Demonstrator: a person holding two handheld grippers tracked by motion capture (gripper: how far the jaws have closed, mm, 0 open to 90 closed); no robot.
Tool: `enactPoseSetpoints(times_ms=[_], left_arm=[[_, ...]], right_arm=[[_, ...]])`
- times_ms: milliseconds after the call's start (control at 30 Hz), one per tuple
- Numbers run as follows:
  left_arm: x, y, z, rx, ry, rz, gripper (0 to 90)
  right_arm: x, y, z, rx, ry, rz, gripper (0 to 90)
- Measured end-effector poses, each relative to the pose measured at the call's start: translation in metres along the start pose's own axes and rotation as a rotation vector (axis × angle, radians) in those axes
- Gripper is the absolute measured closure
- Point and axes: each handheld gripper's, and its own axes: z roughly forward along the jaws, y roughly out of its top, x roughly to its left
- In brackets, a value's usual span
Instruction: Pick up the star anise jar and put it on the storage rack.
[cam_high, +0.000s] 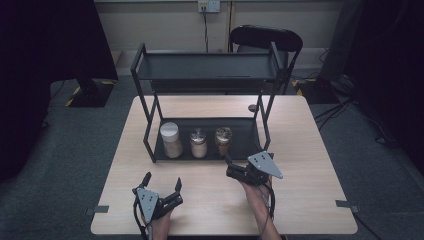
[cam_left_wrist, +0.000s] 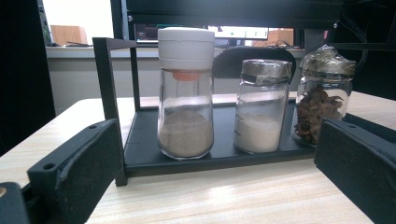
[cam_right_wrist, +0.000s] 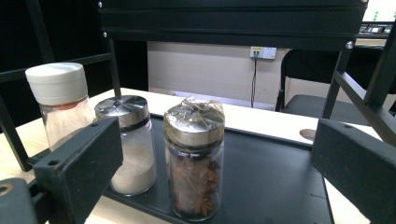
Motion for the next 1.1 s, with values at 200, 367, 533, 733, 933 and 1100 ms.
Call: enactPoseSetpoints(times_ms=[200, 367, 533, 733, 933, 1100], left_arm=[[0.0, 0.0, 0.0, -0.001, 0.001, 0.001, 0.4], [0.0, 0.0, 0.0, -0.001, 0.001, 0.0, 0.4], [0.0, 0.0, 0.0, -0.001, 0.001, 0.001, 0.3], [0.0, 0.0, 0.0, -0.001, 0.002, 0.001, 0.3], [0.0, 0.0, 0.0, -0.001, 0.001, 0.0, 0.4], [0.0, 0.0, 0.0, -0.001, 0.002, 0.002, 0.3]], right_arm=[[0.001, -0.004, -0.005, -0.006, 0.0, 0.008, 1.0], [0.003, -0.007, -0.009, -0.017, -0.001, 0.011, 0.9], [0.004, -0.008, -0.013, -0.028, -0.006, 0.009, 0.9], [0.004, -0.013, -0.017, -0.034, -0.011, 0.007, 1.2], [0.005, -0.016, -0.02, -0.035, -0.018, 0.0, 1.2], [0.006, -0.019, -0.023, -0.033, -0.022, -0.002, 1.2]])
